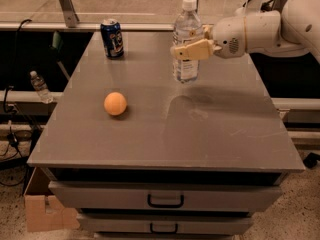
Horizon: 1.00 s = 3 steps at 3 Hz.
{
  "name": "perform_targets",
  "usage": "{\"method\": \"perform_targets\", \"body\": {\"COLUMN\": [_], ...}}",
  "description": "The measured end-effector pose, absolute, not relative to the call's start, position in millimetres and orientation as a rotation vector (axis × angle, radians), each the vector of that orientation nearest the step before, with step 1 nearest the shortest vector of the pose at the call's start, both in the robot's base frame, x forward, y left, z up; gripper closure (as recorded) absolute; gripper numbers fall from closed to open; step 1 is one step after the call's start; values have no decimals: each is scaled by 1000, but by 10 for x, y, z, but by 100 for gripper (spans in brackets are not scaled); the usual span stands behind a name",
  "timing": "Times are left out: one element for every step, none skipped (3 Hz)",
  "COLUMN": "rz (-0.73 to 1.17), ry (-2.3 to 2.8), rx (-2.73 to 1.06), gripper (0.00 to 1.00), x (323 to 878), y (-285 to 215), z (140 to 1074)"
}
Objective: Move blue plastic bottle near orange
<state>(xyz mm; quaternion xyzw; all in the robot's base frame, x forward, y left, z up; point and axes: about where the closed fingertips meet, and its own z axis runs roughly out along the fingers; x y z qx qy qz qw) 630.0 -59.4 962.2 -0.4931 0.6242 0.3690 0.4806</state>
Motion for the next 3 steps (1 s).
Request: {"method": "perform_targets", "body": {"rz": [1026,1144,1208], "ry": [1477,1397,1322], "rx": [-1267,-1325,-1367], "gripper": [100,100,100], "x": [5863,5567,5385], "y": [-226,163,430], "z": [9411,9304,9241]}}
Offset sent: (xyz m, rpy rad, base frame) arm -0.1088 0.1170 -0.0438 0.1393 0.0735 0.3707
